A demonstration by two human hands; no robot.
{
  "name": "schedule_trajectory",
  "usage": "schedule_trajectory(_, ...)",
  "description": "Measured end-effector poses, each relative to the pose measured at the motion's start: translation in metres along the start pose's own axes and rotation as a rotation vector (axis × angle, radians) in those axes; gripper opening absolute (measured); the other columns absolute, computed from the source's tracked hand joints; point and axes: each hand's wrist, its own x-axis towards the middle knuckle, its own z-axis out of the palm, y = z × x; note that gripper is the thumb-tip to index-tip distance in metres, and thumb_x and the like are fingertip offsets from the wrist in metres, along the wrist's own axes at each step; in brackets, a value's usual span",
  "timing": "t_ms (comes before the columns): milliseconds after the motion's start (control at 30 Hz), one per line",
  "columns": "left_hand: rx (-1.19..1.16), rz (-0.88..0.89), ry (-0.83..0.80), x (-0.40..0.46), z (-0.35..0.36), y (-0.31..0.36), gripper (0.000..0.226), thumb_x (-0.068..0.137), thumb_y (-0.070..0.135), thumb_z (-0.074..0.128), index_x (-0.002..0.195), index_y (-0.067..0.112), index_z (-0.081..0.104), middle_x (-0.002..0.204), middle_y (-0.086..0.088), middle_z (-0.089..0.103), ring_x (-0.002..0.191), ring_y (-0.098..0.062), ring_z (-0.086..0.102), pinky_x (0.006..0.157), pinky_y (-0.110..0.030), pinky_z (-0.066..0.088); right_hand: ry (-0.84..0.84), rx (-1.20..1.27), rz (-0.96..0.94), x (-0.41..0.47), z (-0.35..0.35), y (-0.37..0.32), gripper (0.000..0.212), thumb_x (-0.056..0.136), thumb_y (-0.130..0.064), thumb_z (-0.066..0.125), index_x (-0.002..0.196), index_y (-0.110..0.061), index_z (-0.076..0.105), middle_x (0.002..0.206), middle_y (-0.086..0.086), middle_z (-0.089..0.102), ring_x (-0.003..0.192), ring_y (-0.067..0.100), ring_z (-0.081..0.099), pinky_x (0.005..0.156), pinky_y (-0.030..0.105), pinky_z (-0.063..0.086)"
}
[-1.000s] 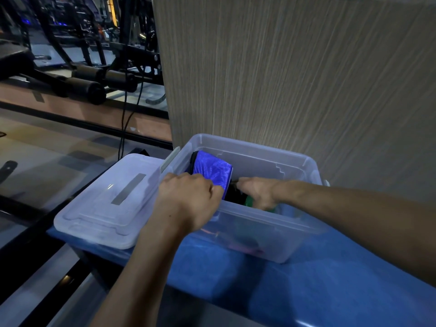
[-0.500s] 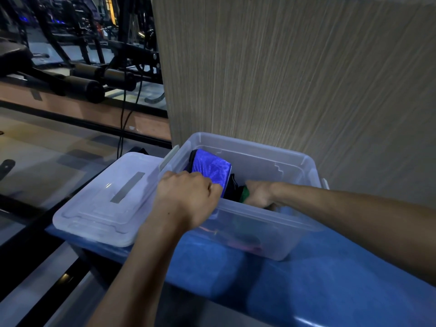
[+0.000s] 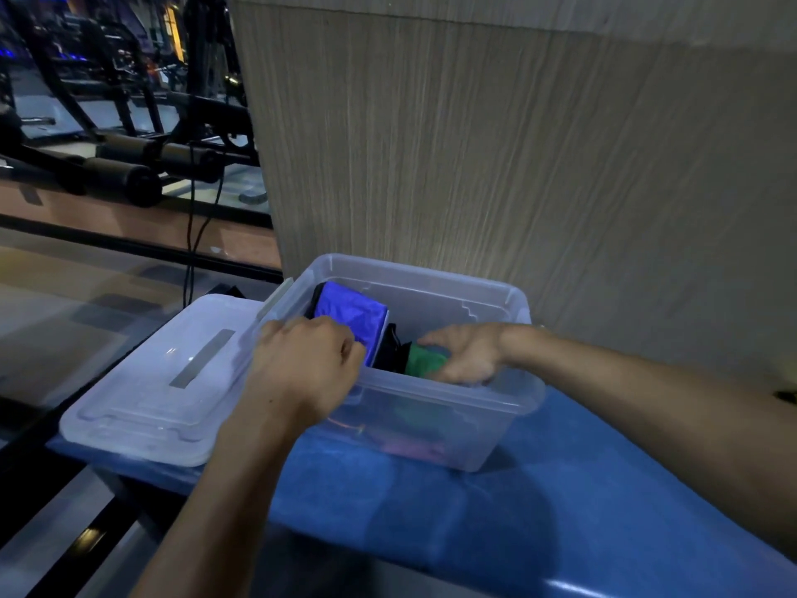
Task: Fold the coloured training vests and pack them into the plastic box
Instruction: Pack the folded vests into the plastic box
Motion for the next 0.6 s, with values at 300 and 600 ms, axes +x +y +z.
schedule_trajectory(300, -0.235, 0.42, 0.2, -0.008, 0.023, 0.142, 0.04, 0.09, 0.029, 0.042, 0.112, 0.019, 0.073, 0.117, 0.004, 0.07, 0.115, -0.024, 0.061, 0.096, -0.04, 0.046, 1.03, 0.978, -0.037, -0.103, 0.049, 0.128, 0.014, 0.094, -0.007, 0.064, 0.087, -0.018, 0.07, 0.083, 0.012, 0.072, 0.061, 0.015, 0.067, 0.055, 0.023, 0.05)
schedule_trajectory(600, -0.226, 0.771, 0.094, -0.025, 0.075, 0.289, 0.034, 0.091, 0.029, 0.046, 0.107, 0.02, 0.075, 0.121, 0.002, 0.07, 0.121, -0.024, 0.059, 0.106, -0.042, 0.041, 1.217, 1.593, 0.817, -0.168, 0.176, 0.341, 0.016, 0.098, -0.016, 0.065, 0.094, -0.006, 0.054, 0.078, 0.011, 0.049, 0.068, 0.021, 0.053, 0.067, 0.036, 0.053)
